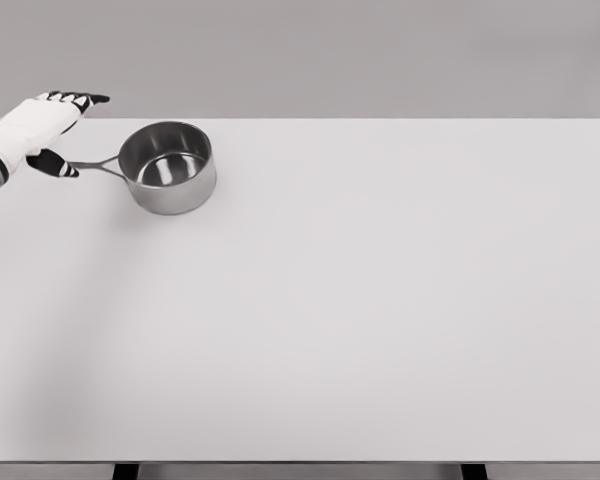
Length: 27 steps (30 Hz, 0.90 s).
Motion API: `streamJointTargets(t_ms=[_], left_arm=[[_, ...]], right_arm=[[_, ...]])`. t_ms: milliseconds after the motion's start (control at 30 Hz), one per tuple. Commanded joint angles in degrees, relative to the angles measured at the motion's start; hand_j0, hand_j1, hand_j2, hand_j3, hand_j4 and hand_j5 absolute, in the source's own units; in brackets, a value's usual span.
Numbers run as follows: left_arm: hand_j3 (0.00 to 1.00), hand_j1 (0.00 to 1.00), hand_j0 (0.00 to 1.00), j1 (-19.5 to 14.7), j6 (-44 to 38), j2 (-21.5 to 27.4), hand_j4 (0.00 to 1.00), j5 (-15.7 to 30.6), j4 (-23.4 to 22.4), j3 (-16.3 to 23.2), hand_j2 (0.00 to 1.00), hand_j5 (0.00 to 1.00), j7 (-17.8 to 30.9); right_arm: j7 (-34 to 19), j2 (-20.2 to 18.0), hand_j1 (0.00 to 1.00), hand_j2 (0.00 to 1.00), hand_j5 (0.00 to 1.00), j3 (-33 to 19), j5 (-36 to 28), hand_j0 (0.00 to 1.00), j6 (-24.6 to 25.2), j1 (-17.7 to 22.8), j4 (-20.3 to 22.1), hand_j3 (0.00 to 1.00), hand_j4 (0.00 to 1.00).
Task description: Rotate pot handle
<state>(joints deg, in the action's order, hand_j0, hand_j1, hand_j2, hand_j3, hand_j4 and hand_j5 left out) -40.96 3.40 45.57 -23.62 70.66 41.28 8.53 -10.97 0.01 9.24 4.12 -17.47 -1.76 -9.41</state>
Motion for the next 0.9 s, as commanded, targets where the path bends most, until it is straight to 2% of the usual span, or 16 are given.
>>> streamJointTargets(t_ms=[0, 867], left_arm=[[1.0, 1.0, 1.0, 0.0, 1.17, -0.4, 1.0, -0.55, -1.14, -0.06, 1.0, 1.0, -0.09], [1.0, 1.0, 1.0, -1.32, 1.87, -2.33, 1.0, -1.61, -4.04, 0.03, 1.0, 1.0, -0.09]], right_arm=[[-0.01, -0.01, 1.0, 1.0, 1.0, -0.01, 0.01, 1.0, -0.02, 0.0, 0.0, 1.0, 1.0], [-0.01, -0.01, 1.0, 1.0, 1.0, -0.01, 0.01, 1.0, -0.02, 0.0, 0.0, 1.0, 1.0]])
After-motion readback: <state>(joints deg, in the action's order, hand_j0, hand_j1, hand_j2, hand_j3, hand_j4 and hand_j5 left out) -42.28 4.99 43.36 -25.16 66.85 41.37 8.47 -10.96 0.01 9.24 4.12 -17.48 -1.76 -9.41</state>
